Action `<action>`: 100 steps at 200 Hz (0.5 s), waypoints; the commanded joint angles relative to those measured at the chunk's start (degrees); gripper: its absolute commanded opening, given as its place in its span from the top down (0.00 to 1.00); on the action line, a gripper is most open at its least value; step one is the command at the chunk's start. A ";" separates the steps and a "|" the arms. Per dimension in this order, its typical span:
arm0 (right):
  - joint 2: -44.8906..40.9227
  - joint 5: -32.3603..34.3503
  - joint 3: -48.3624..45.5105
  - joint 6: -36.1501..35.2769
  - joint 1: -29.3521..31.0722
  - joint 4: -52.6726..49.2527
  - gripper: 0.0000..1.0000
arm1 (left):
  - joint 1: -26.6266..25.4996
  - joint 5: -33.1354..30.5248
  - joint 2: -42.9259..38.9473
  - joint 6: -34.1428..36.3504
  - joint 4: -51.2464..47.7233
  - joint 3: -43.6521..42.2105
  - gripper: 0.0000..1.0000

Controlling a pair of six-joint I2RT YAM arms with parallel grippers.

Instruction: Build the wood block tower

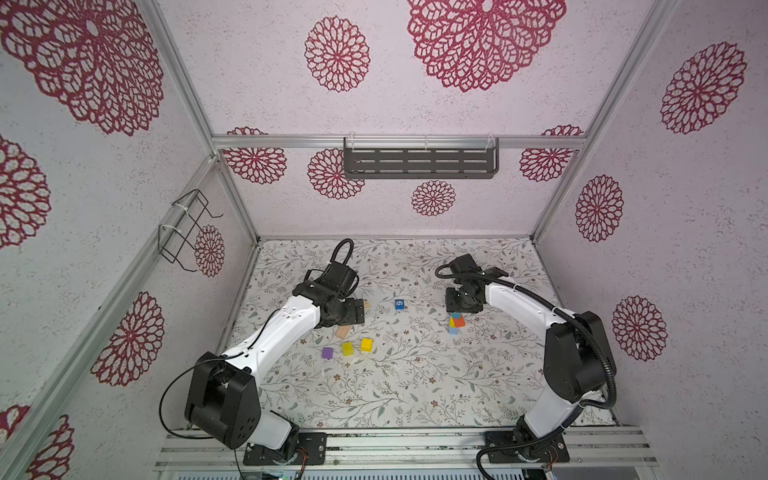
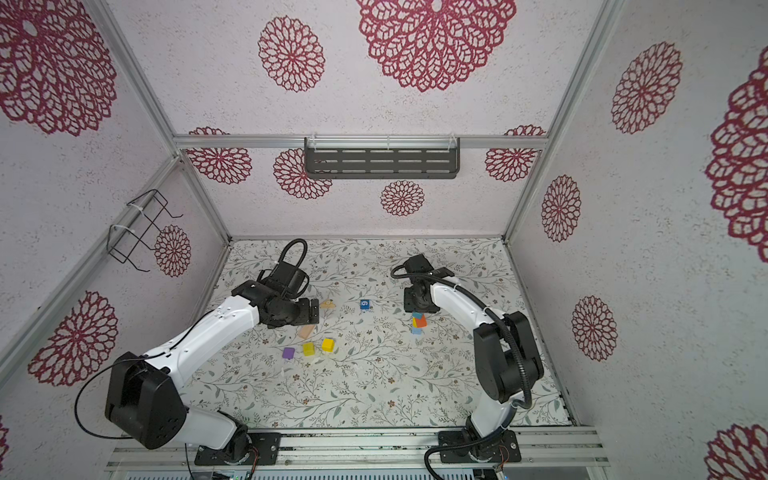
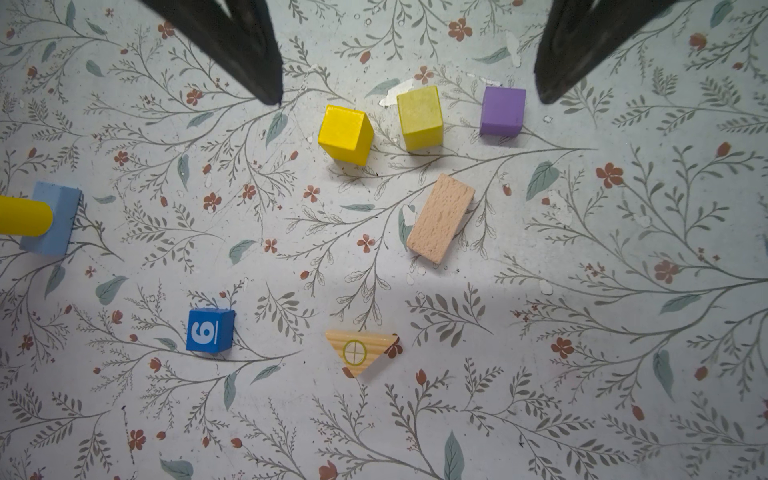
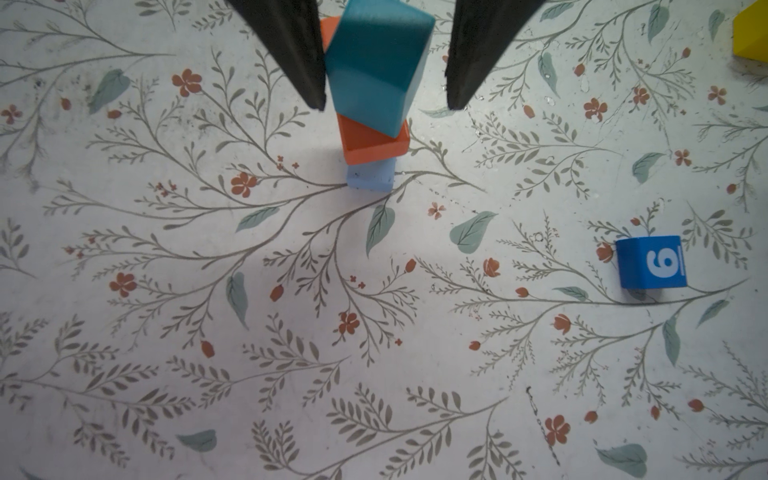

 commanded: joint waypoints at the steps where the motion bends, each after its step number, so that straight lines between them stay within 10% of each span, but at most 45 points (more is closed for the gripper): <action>1: -0.55 1.88 0.21 0.92 0.09 -0.79 0.53 | -0.16 -0.68 -0.62 0.07 1.03 -0.47 0.03; 100: -1.25 2.99 -0.05 0.07 0.15 -1.70 0.58 | -0.14 -0.58 -0.69 -0.06 0.74 -0.36 0.03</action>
